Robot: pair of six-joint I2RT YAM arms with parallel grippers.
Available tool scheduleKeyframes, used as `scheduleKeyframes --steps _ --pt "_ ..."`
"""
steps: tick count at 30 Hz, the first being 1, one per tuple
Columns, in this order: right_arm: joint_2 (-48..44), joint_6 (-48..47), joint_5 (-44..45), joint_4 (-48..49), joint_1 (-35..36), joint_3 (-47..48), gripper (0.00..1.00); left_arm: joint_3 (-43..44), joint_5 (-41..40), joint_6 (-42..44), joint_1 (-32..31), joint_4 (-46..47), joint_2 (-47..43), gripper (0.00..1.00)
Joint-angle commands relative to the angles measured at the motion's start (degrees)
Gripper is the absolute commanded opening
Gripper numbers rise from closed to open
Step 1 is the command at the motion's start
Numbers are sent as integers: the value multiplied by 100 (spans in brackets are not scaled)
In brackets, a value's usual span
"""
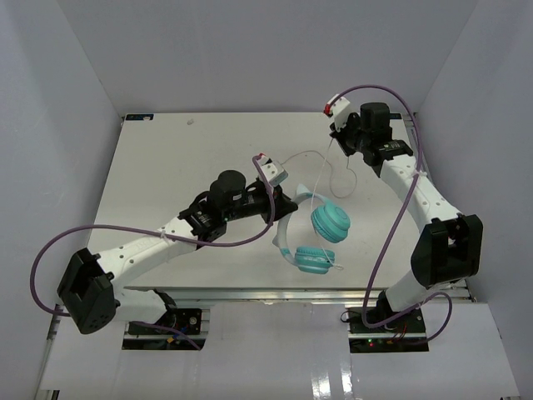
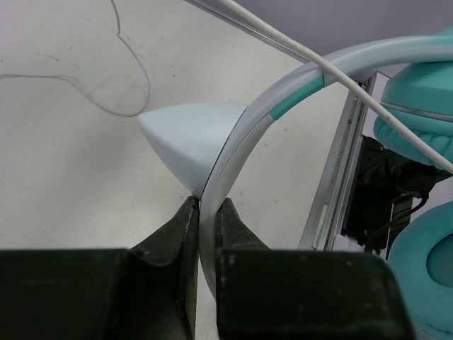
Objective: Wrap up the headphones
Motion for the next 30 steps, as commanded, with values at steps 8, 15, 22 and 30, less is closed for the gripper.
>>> scheduleKeyframes --steps 8,15,22,30 --pt "55 544 -702 -62 -400 237 8 326 -71 -153 -84 116 -607 0" --pt "-85 1514 -3893 356 -582 -504 8 1060 -1206 -223 -91 -238 -666 0" --pt "581 4015 -6114 3100 -236 -1160 8 2591 -2617 -238 -115 -1137 -285 0" --pt "1987 9588 -6497 9876 341 -1353 8 3839 -3645 -75 -146 -1987 210 0"
